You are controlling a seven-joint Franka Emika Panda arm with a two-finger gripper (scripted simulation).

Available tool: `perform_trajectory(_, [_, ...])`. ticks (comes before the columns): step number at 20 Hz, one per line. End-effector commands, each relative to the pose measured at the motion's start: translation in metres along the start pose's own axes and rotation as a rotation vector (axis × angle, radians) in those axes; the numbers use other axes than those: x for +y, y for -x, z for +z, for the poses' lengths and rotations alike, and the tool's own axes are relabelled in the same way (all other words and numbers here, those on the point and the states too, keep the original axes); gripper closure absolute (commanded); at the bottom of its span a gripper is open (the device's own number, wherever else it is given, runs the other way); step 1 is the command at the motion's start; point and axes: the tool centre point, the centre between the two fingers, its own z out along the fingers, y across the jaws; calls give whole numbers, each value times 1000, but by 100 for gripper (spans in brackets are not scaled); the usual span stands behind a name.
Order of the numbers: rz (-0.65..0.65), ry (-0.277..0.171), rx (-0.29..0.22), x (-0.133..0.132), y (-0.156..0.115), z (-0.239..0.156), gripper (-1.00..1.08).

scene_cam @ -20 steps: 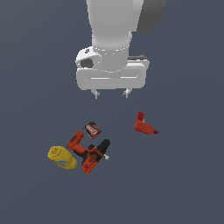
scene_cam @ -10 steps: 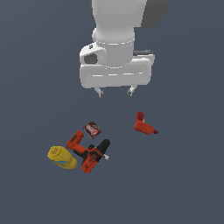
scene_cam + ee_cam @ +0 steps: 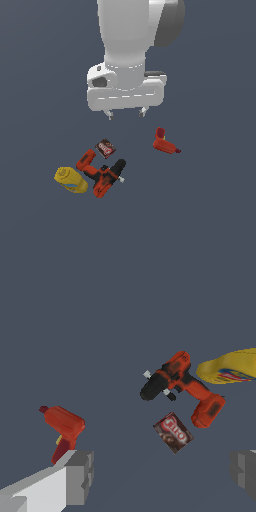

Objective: Pick up a designated object from a clutter of objects.

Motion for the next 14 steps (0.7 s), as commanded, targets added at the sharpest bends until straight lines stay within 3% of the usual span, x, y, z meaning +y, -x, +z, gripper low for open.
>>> perform_trajectory(1, [-30, 7, -5, 8, 1, 14, -92])
perform_trajectory(14, [-291, 30, -48, 65, 24, 122, -92])
